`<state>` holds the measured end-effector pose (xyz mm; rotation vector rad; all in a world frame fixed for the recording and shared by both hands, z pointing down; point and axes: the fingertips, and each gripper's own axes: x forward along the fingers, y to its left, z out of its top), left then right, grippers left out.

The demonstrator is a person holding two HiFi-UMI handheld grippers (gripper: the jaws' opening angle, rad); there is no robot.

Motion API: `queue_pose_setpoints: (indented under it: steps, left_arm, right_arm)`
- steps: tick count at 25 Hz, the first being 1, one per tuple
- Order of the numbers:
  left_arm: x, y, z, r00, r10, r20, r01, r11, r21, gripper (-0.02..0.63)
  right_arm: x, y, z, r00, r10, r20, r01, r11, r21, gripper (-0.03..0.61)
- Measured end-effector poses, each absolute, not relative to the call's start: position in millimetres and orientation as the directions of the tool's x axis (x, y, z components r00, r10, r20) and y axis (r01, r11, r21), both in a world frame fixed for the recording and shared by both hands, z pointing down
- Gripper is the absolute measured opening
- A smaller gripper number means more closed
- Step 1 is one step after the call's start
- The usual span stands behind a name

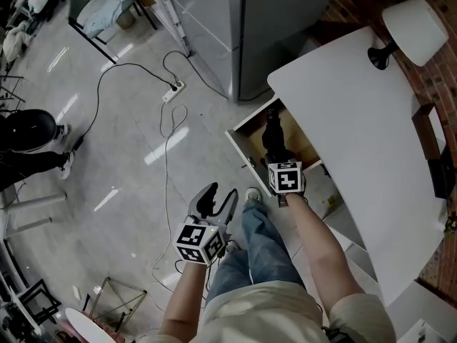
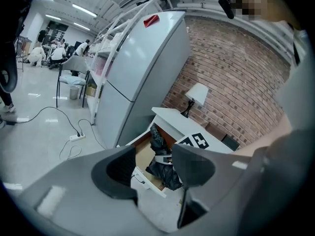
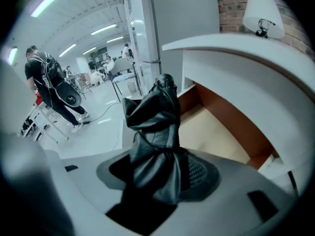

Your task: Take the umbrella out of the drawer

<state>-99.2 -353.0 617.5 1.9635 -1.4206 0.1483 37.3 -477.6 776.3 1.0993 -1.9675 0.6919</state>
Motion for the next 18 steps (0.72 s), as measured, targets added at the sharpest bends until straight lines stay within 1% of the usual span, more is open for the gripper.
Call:
queue_pose_setpoints:
  steps: [9,13,18]
  left_arm:
    - [-107.0,-303.0,582.1,0.406,-0.801,0.44,-0.878,-0.21,0.429,0.221]
    - [-111.2,-270.9,569.6,0.396,-0.811,0.43,-0.883,-0.209,0.42,0.221]
    - [-113.9,-227.5,552.4,0.382,-0.821,0.424,-0.891,-0.205,0.405,0.204]
  right_arm:
    - [31.4,-414.3,698.0,-0.396,-0.532,0.748,-0.868,0.484,-0.115,0.247]
    - [28.3,-377.2,662.6,-0.432,-0.558,0.709,-0.858,0.496,-0.133,0.247]
    - [24.8,-325.8,615.1,-0.494,-0.57,0.656,-0.836,0.519,-0.179,0.247]
